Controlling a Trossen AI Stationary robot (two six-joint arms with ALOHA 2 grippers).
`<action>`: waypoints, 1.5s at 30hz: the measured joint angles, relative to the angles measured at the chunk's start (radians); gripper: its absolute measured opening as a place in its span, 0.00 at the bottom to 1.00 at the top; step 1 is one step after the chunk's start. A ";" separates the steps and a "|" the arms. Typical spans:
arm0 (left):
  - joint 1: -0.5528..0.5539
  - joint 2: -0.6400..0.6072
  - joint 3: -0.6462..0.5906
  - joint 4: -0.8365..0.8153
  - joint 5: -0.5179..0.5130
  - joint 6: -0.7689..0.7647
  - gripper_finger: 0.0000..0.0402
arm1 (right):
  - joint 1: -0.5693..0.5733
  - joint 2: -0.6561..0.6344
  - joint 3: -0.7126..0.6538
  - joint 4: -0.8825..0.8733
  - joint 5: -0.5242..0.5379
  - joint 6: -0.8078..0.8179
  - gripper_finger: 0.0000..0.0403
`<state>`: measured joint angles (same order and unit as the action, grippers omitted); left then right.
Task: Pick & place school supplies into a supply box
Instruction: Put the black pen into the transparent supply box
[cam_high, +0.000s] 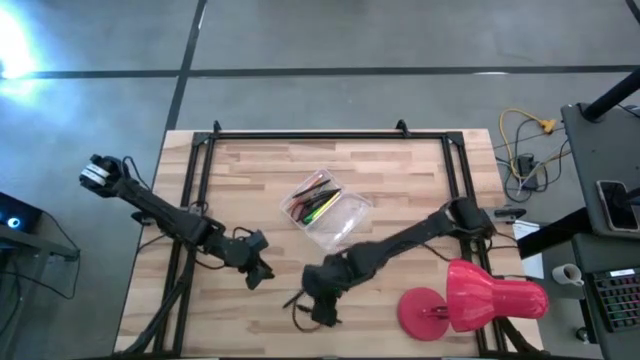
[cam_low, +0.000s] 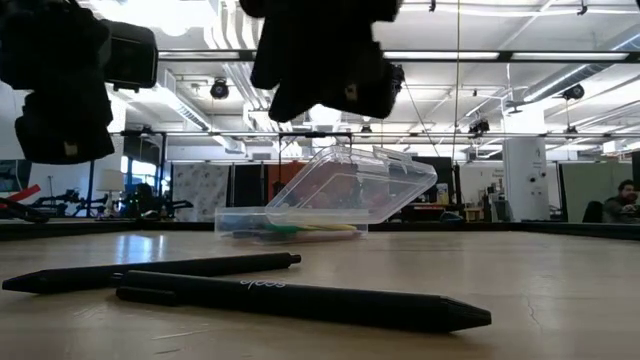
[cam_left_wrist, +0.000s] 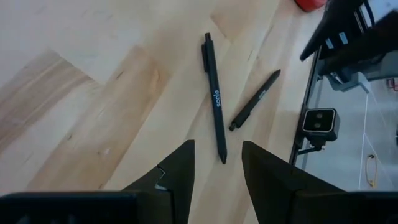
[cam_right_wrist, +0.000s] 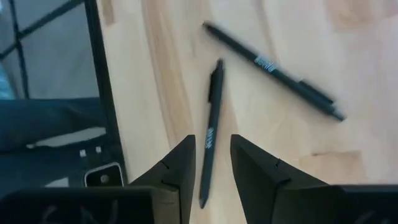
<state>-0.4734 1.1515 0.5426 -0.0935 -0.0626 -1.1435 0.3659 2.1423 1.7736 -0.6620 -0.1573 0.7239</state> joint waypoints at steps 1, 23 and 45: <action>0.000 0.000 0.000 -0.001 0.000 0.000 0.29 | 0.013 0.008 0.001 -0.002 0.020 -0.001 0.23; 0.001 0.007 -0.002 -0.007 -0.001 0.008 0.29 | 0.156 0.210 0.016 0.079 0.294 -0.014 0.23; 0.001 0.007 -0.002 0.009 -0.064 0.007 0.29 | 0.123 -0.129 0.008 -0.332 0.694 -0.317 0.04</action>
<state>-0.4727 1.1584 0.5407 -0.0848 -0.1266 -1.1365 0.4894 2.0131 1.7813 -0.9941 0.5370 0.4068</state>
